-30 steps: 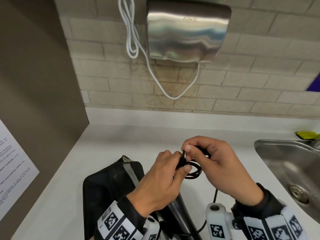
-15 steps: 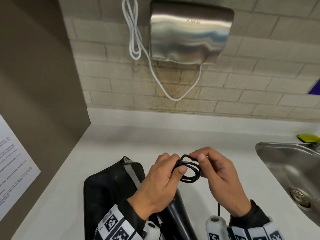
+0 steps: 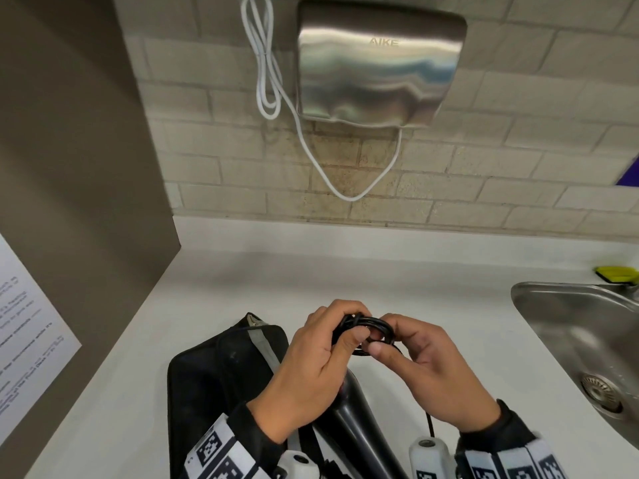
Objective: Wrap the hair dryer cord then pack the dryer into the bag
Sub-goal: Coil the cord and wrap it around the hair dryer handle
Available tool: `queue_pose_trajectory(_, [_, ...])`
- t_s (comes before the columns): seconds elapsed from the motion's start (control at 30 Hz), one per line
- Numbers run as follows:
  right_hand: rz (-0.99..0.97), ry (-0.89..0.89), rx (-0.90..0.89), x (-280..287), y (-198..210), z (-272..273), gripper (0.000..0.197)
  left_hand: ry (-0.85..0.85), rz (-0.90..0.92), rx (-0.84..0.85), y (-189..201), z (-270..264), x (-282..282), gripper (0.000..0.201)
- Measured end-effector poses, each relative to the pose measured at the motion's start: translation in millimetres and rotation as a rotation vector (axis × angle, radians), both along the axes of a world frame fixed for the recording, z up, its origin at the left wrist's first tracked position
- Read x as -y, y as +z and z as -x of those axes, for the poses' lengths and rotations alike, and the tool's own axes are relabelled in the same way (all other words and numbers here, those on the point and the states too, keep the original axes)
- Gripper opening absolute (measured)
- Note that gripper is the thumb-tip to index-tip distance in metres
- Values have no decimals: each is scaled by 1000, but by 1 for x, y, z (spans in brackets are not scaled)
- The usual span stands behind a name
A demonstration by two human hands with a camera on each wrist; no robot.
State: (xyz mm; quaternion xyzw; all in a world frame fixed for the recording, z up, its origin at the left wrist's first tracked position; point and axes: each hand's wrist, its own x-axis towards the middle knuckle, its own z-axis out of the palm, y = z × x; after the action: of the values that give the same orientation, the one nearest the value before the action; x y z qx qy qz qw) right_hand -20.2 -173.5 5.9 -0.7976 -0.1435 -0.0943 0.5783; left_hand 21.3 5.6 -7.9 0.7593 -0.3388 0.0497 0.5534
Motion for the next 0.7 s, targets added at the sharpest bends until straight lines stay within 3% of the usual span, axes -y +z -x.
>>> queue_pose_trajectory(0.27, [-48,-32,12,-10,-4,-1,11,68,16,-42,0,3,3,13])
queue_pose_trajectory(0.37, [-105,-234,173,-22,-12,2,30,69,45,-55,3,4,4,19])
queue_pose_trajectory(0.43, [-6,-447,367,-31,-18,5,33,74,64,-65,6,4,6,21])
queue_pose_trajectory(0.5, [210,-549,511,-39,-22,7,19,71,89,-81,7,5,8,23])
queue_pose_trajectory(0.6, [419,-622,471,-44,-27,7,15,95,79,-75,6,4,8,23])
queue_pose_trajectory(0.7, [413,-579,333,-50,-19,12,12,140,56,-56,0,2,8,22])
